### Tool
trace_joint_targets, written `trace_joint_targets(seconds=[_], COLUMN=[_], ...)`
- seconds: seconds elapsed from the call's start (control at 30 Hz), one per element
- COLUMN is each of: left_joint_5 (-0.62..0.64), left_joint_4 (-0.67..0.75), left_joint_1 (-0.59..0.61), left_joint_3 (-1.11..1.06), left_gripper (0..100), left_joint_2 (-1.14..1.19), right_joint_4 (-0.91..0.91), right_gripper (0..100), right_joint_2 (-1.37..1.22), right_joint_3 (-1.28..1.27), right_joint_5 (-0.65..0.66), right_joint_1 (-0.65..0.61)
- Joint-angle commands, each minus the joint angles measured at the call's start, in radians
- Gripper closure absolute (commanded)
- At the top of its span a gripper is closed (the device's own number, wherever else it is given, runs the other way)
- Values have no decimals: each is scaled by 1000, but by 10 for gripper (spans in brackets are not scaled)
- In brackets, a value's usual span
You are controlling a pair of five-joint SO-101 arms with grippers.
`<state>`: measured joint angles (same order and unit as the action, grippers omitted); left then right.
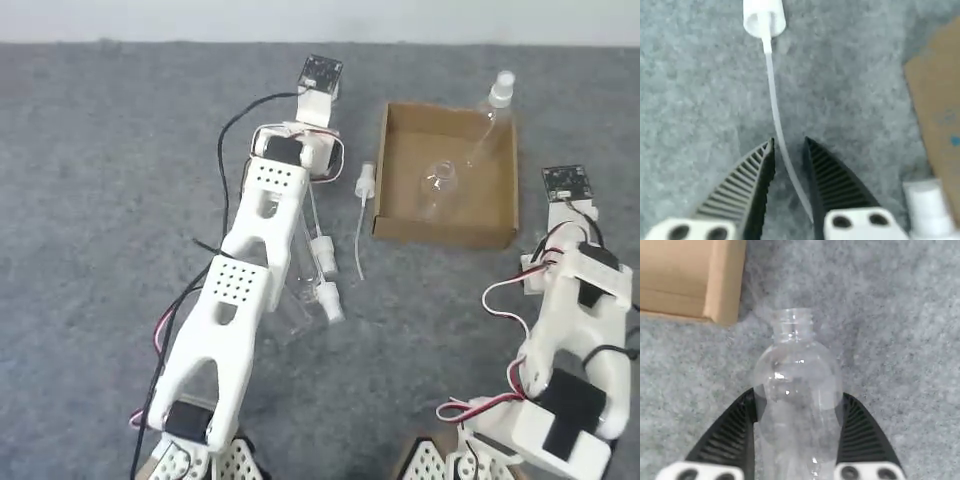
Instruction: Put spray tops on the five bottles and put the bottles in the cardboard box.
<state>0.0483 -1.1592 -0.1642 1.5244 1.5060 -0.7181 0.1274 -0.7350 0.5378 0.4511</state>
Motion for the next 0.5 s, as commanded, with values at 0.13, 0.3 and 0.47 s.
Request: trace_joint_targets(seconds=[0.13,0.3,0.47], left_joint_5=[0,3,-2], left_joint_4=[-126,-172,-298], left_joint_1=[9,60,100], left_joint_3=[18,143,142], left_gripper=[991,991,991], left_joint_2=[-68,-77,-153], right_joint_4=[19,18,19], right_gripper=[939,939,939], right_joint_2=[24,24,24], right_joint_3=[8,8,8], right_joint_5=[9,9,9], right_joint_1=[-12,-12,-12])
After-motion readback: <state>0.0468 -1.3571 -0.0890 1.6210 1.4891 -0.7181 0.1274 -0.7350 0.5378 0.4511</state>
